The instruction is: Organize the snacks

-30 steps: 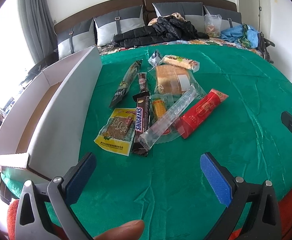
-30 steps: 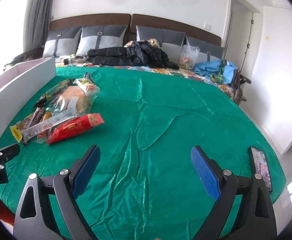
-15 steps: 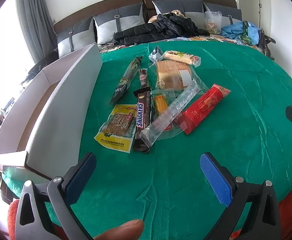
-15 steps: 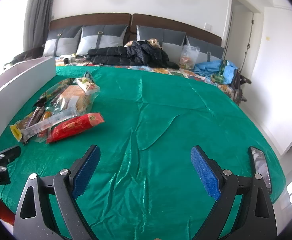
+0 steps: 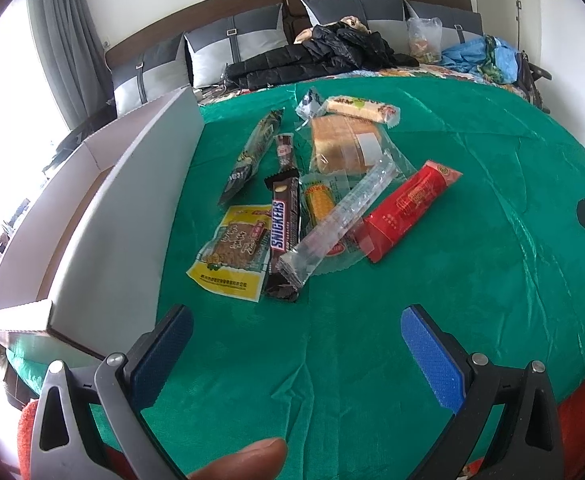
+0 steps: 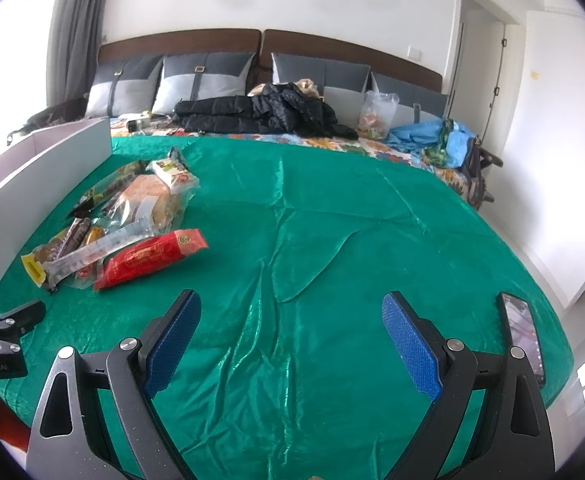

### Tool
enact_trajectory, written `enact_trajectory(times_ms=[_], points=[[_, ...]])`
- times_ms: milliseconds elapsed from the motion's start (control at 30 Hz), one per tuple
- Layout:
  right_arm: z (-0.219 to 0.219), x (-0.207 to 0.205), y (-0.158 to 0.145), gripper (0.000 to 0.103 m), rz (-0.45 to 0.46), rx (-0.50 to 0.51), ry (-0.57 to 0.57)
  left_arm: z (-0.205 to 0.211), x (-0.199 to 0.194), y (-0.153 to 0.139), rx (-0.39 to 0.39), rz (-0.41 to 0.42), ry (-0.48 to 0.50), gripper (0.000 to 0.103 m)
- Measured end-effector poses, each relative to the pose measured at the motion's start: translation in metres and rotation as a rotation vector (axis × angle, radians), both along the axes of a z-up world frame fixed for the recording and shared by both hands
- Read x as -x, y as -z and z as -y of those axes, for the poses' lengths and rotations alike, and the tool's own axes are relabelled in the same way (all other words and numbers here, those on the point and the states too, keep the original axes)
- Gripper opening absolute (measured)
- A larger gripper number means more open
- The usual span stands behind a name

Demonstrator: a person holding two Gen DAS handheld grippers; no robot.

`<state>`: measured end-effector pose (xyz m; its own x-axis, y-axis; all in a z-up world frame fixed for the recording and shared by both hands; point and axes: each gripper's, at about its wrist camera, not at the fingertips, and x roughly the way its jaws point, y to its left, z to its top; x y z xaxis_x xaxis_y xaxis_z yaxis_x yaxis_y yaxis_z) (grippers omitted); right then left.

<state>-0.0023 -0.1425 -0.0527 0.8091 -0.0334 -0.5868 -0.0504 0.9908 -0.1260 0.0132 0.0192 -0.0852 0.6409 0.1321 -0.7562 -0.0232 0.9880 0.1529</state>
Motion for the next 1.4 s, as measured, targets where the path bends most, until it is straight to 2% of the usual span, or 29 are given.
enact_trajectory(times_ms=[333,533,700,1000,1133,1400], points=[[0.008,-0.008,0.014,0.094,-0.073,-0.034,0.009,-0.007,-0.008,0.017,0.037,-0.063,-0.014,0.103],[0.013,-0.015,0.028,0.094,-0.156,-0.074,0.004,-0.013,-0.016,0.03,0.08,-0.124,-0.019,0.103],[0.015,-0.021,0.046,0.094,-0.241,-0.077,0.006,-0.012,-0.019,0.043,0.086,-0.173,-0.011,0.103],[0.013,-0.025,0.068,0.094,-0.347,-0.058,0.009,-0.016,-0.019,0.05,0.127,-0.194,-0.014,0.103],[0.015,-0.024,0.068,0.094,-0.358,-0.076,0.008,-0.021,-0.019,0.052,0.168,-0.206,-0.023,0.103],[0.019,-0.025,0.071,0.095,-0.359,-0.13,0.015,-0.024,-0.015,0.05,0.17,-0.235,-0.034,0.103]])
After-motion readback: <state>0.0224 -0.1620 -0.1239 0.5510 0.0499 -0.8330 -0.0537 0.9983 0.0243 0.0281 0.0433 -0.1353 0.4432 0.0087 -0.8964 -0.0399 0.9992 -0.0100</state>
